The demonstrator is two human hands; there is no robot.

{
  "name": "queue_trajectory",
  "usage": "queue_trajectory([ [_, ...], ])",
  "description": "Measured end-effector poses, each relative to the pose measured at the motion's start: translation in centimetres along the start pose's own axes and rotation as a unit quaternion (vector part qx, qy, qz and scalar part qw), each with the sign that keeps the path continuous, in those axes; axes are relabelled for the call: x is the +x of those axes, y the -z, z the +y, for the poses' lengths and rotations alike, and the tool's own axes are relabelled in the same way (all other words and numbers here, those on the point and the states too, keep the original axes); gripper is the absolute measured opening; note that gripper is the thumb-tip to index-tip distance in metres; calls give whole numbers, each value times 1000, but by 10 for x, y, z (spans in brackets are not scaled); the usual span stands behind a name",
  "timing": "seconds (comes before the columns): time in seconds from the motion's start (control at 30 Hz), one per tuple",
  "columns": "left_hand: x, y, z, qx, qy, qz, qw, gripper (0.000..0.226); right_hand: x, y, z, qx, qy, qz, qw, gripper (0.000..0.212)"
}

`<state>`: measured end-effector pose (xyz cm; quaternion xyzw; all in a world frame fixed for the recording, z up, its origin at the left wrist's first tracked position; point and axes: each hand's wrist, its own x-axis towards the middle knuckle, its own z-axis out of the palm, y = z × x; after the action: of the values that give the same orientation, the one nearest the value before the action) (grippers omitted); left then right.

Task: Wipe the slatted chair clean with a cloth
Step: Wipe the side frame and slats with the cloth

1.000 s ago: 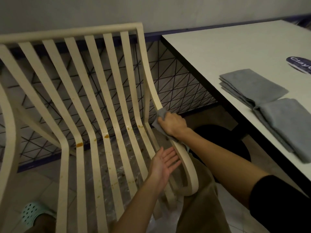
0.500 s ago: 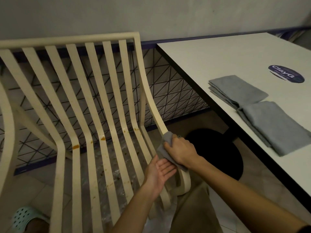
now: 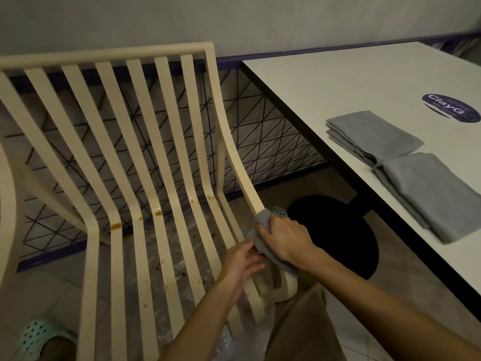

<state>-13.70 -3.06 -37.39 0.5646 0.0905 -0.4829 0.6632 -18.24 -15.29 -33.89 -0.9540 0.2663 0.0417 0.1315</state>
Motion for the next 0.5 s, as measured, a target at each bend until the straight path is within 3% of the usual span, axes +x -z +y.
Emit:
queue_trajectory([
  [0.5,25,0,21,-79,-15,-8,997,30,55,5,-15,15,1,-13,1000,47],
])
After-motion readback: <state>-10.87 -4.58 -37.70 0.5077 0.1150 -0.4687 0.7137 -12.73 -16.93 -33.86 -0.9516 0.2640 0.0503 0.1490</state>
